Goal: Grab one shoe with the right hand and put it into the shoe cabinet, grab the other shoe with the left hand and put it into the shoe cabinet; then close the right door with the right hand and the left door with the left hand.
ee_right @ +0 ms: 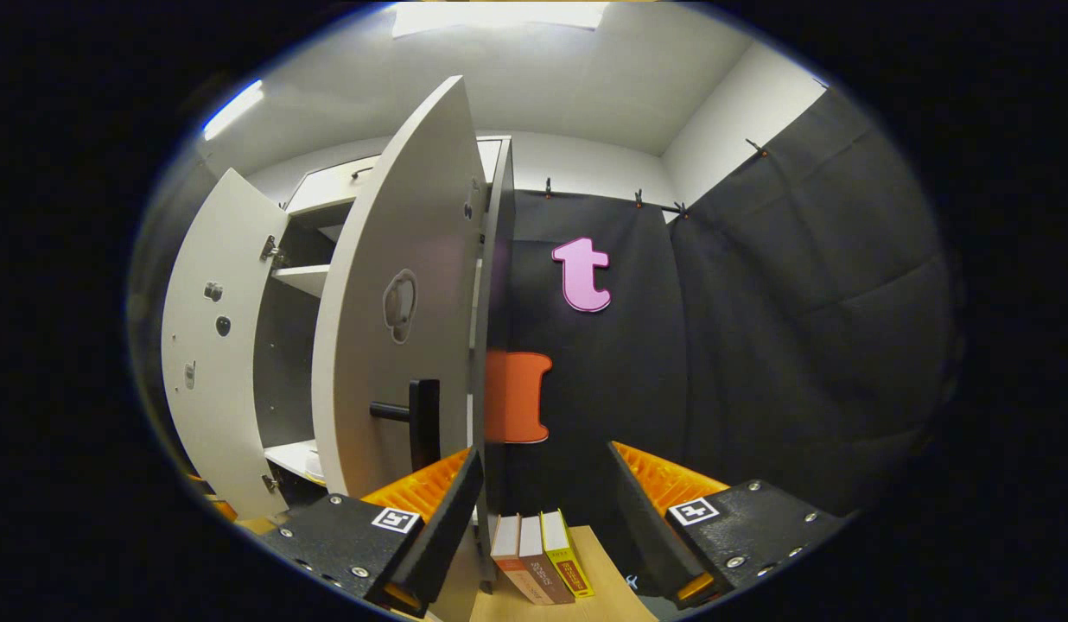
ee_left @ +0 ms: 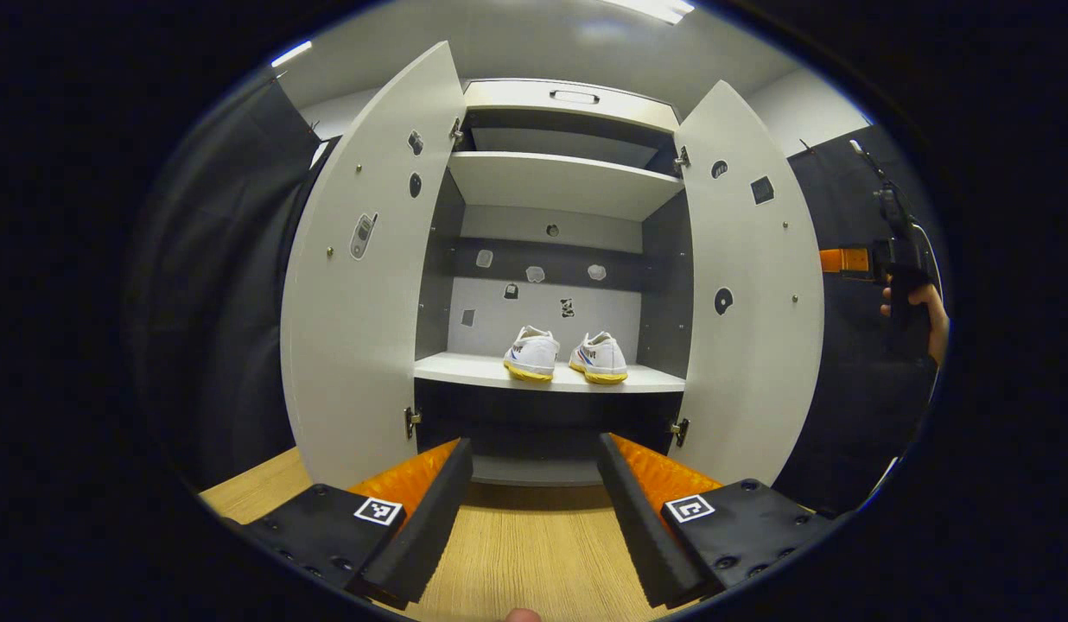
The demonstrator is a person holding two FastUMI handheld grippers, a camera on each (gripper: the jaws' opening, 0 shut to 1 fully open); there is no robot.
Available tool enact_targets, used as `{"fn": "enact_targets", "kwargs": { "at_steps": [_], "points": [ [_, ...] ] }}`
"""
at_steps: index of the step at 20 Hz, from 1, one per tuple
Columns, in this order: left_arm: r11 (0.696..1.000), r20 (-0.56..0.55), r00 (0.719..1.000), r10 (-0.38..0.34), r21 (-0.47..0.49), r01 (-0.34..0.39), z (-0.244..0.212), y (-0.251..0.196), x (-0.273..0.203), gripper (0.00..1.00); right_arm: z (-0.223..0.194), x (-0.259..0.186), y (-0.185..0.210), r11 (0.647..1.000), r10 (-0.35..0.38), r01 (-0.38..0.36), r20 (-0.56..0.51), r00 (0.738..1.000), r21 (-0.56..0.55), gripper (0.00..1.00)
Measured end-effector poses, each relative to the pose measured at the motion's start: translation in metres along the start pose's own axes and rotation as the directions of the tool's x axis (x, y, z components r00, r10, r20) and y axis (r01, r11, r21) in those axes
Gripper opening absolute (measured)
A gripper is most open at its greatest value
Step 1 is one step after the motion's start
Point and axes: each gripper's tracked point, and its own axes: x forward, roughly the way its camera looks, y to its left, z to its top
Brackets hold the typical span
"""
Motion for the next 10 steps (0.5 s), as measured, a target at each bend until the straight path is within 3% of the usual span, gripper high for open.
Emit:
{"fn": "enact_targets", "kwargs": {
  "at_steps": [4, 10],
  "points": [
    [1.0, 0.003, 1.0, 0.001, 0.014, -0.001, 0.001, 0.008, 0.001, 0.95, 0.001, 0.003, 0.038, 0.997, 0.075, -0.075, 0.001, 0.997, 0.022, 0.89],
    [1.0, -0.002, 1.0, 0.02, 0.006, -0.02, 0.0, 0.025, 0.001, 0.95, 0.001, 0.008, 0.083, 0.992, 0.124, -0.124, 0.006, 0.992, 0.029, 0.89]
  ]
}}
